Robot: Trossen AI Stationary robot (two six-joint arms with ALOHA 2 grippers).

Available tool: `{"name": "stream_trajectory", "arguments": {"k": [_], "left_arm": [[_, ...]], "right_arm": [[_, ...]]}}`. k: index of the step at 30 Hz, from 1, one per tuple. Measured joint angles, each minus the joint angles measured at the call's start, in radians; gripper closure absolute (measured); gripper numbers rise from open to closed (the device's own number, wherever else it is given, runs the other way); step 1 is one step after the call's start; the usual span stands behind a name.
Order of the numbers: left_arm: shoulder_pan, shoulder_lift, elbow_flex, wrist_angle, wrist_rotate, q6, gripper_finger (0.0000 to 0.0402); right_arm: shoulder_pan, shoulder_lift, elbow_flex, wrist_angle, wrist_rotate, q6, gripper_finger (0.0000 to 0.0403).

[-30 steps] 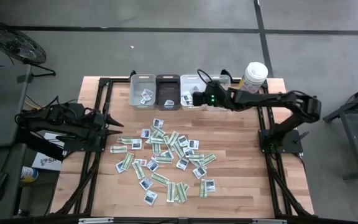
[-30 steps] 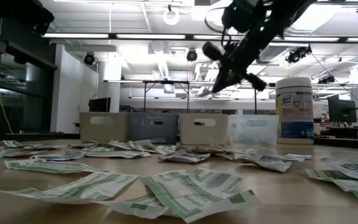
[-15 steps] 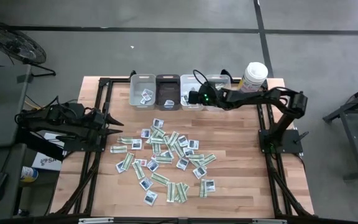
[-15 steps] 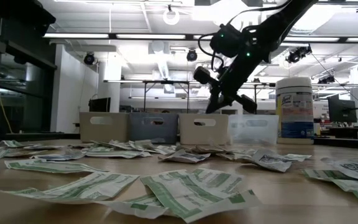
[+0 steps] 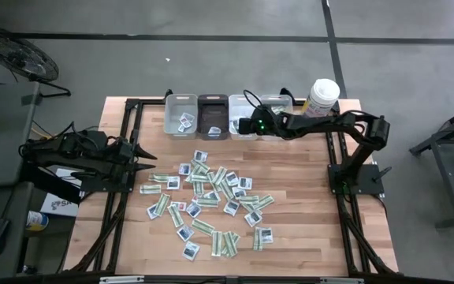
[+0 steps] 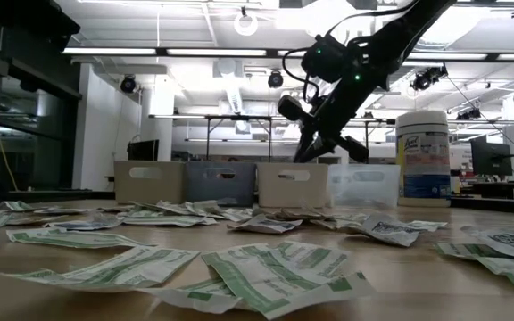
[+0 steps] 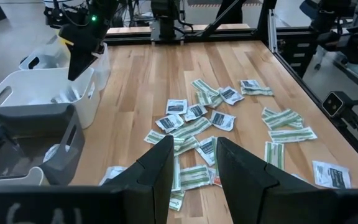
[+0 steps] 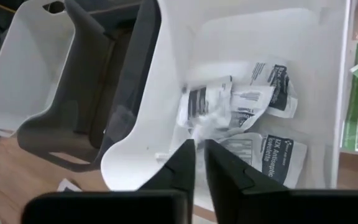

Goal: Pick & Place First Aid Supplies
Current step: Put the black towelette pack into the white bin

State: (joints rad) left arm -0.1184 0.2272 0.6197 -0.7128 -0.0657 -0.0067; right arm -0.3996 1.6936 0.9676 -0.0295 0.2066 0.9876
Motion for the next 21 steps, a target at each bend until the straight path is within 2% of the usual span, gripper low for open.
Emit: {"name": "stream_trajectory", "arguments": {"k": [7, 11, 15, 21], "left_arm": [[0.0, 0.0, 0.0, 0.0, 0.001, -0.003, 0.0283], [0.0, 0.0, 0.0, 0.0, 0.001, -0.003, 0.0283], [0.0, 0.0, 0.0, 0.0, 0.004, -0.004, 0.0283], [0.0, 0.0, 0.0, 0.0, 0.005, -0.003, 0.0283]], "right_arm": [[0.0, -0.001, 0.0, -0.005, -0.017, -0.003, 0.0285], [0.0, -0.034, 0.0, -0.011, -0.03, -0.035, 0.0252], [0.0, -0.079, 0.0, -0.021, -0.093, -0.106, 0.0241], [0.039, -0.134, 0.0, -0.069, -0.24, -0.203, 0.0251]]}}
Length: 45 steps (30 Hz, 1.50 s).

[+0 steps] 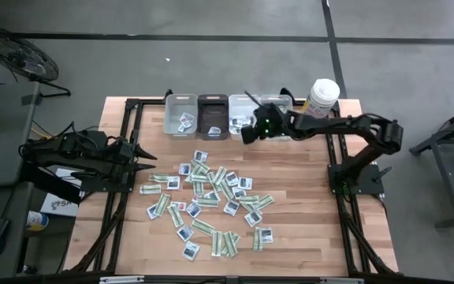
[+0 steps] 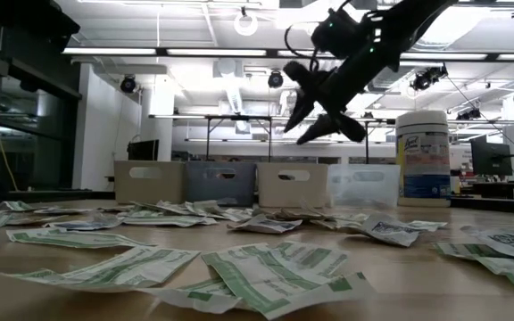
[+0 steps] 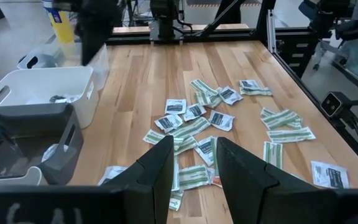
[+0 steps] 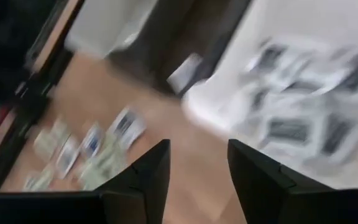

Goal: Pick & Place First Aid Supplies
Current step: Put the black towelette pack into the white bin

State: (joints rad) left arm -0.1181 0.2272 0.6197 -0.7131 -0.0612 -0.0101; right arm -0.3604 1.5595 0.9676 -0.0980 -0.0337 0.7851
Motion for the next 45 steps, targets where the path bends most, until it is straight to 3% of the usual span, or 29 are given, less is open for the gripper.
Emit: {"name": "stream_trajectory", "arguments": {"k": [4, 12, 29, 45], "left_arm": [[0.0, 0.0, 0.0, 0.0, 0.0, 0.0, 0.0283], [0.0, 0.0, 0.0, 0.0, 0.002, 0.001, 0.0283], [0.0, 0.0, 0.0, -0.023, 0.034, 0.005, 0.0283], [0.0, 0.0, 0.0, -0.022, 0.036, 0.002, 0.0283]], "right_arm": [[0.062, -0.002, 0.0, -0.042, -0.086, -0.03, 0.026], [0.214, -0.002, 0.0, -0.165, -0.07, -0.114, 0.0259], [0.511, -0.002, 0.0, -0.226, 0.1, -0.393, 0.0247], [0.644, 0.024, 0.0, -0.281, 0.194, -0.42, 0.023]]}}
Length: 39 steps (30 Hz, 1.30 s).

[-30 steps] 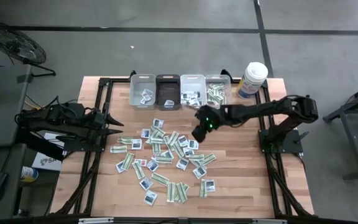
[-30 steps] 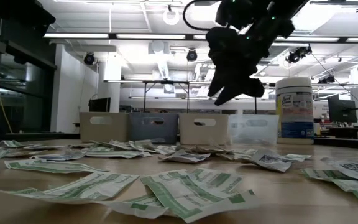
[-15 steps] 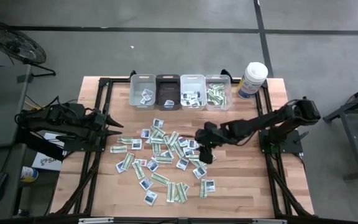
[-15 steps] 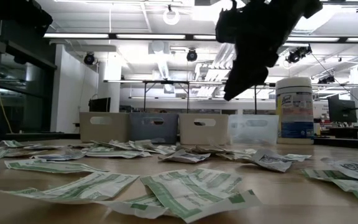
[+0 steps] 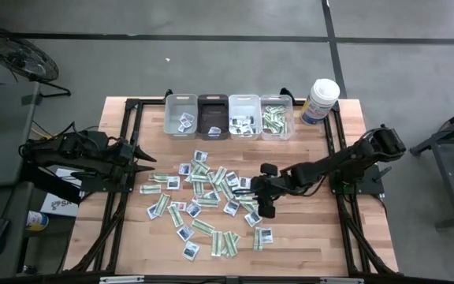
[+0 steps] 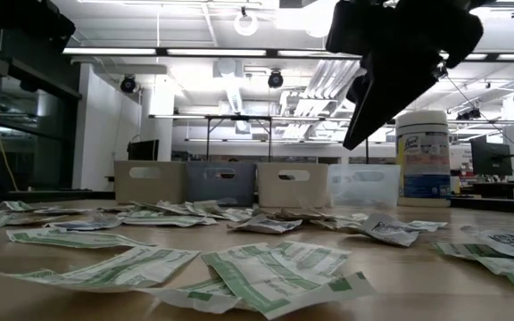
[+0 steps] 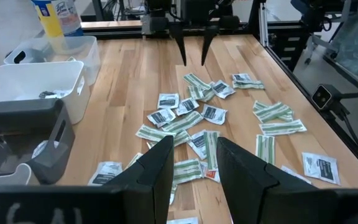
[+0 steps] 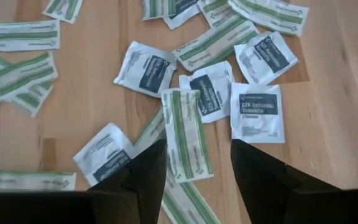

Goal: Pick & Place First Aid Supplies
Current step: Put the black towelette pack into the white bin

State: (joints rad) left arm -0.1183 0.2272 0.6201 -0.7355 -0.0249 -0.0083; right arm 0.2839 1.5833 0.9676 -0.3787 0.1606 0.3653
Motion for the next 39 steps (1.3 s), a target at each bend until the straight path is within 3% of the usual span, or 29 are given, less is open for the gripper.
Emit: {"name": "stream_trajectory", "arguments": {"k": [6, 14, 23, 29, 39], "left_arm": [[0.0, 0.0, 0.0, 0.0, 0.0, 0.003, 0.0283], [0.0, 0.0, 0.0, 0.0, 0.0, -0.001, 0.0283], [0.0, 0.0, 0.0, -0.001, -0.003, -0.016, 0.0283], [0.0, 0.0, 0.0, -0.002, -0.01, -0.016, 0.0283], [0.0, 0.0, 0.0, -0.022, -0.012, -0.024, 0.0283]], "right_arm": [[0.005, 0.09, 0.018, 0.045, 0.016, 0.015, 0.023], [-0.021, 0.187, 0.084, 0.002, 0.116, -0.066, 0.023], [-0.063, 0.206, 0.078, -0.016, 0.113, -0.117, 0.0231], [-0.076, 0.232, 0.078, 0.004, 0.097, -0.24, 0.0231], [-0.087, 0.281, 0.079, 0.006, 0.068, -0.246, 0.0244]]}}
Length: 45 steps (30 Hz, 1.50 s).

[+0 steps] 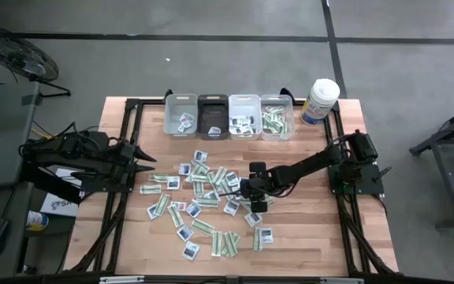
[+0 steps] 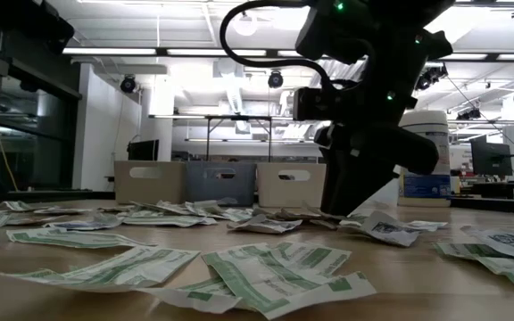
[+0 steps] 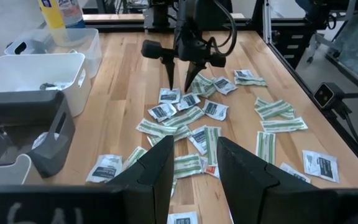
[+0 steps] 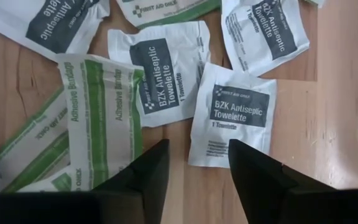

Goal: Pick & Place First Aid Supplies
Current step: Put the black towelette pack into the white bin

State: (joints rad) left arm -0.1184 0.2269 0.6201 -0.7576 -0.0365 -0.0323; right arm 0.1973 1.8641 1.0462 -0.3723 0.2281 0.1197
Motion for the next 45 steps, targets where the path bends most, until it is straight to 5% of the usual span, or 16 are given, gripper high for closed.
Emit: {"name": "stream_trajectory", "arguments": {"k": [13, 28, 45], "left_arm": [[0.0, 0.0, 0.0, -0.004, -0.011, -0.003, 0.0283], [0.0, 0.0, 0.0, -0.004, -0.027, -0.003, 0.0283], [0.0, 0.0, 0.0, -0.012, -0.026, -0.025, 0.0283]], "right_arm": [[-0.097, -0.003, -0.062, 0.014, -0.175, 0.064, 0.0274], [-0.096, -0.005, -0.087, 0.015, -0.095, 0.07, 0.0284], [-0.076, -0.005, -0.087, -0.005, -0.009, 0.068, 0.0398]]}}
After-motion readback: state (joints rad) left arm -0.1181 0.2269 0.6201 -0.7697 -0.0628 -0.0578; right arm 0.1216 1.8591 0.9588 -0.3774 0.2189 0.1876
